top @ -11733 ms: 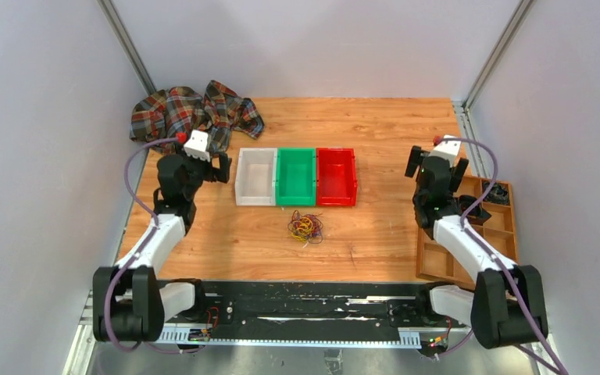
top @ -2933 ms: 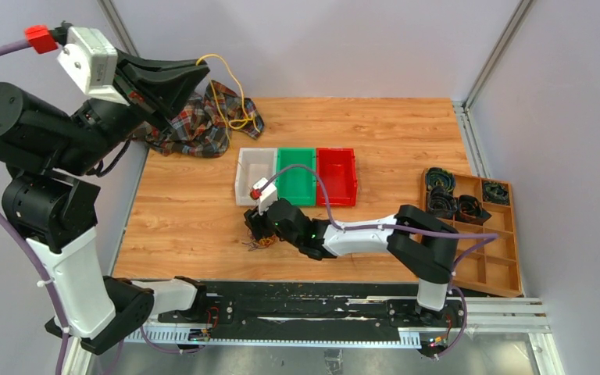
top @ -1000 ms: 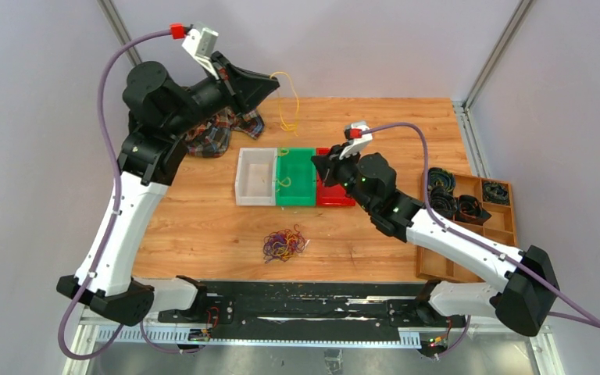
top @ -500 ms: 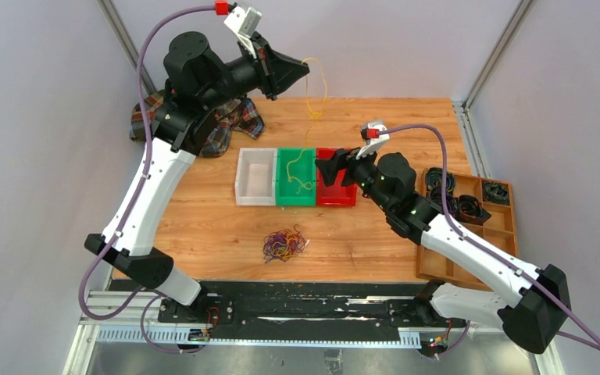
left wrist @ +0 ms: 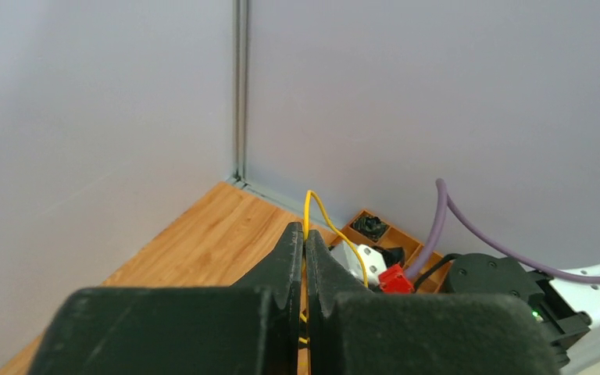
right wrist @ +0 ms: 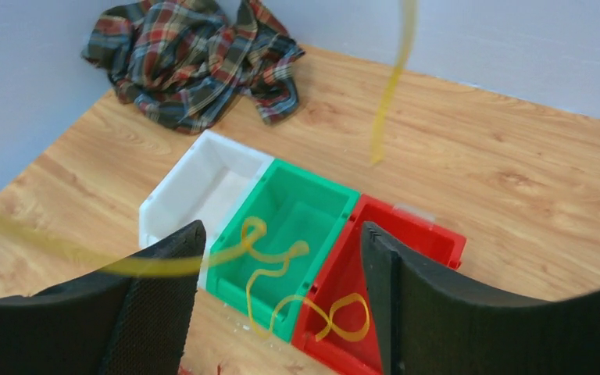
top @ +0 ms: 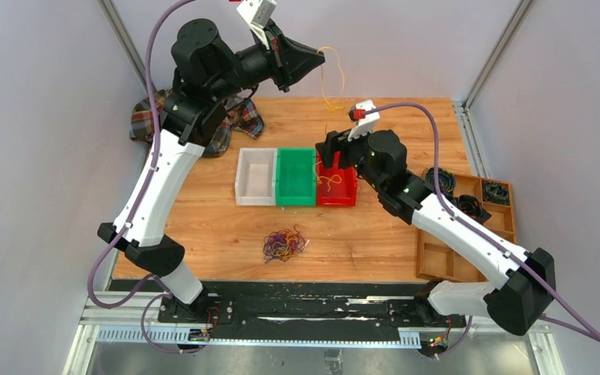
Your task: Untangle the cables
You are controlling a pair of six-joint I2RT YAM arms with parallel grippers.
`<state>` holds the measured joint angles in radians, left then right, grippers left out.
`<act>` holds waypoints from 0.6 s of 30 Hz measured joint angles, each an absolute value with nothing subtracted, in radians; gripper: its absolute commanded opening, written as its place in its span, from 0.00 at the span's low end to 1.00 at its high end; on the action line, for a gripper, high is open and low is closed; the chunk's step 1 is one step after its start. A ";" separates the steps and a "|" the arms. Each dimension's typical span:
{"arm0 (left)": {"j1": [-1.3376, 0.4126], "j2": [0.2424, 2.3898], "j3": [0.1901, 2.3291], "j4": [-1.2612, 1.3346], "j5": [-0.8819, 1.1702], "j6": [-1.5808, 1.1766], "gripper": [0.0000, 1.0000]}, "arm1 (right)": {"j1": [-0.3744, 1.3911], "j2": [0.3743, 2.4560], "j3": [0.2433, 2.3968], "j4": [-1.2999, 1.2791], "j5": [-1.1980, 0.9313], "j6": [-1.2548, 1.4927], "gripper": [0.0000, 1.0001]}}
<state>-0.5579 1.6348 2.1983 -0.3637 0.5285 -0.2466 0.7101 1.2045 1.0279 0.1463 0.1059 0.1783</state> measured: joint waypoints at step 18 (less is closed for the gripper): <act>-0.560 1.584 1.956 -0.402 0.469 -0.147 0.00 | 0.623 1.239 1.002 0.167 0.141 0.166 0.01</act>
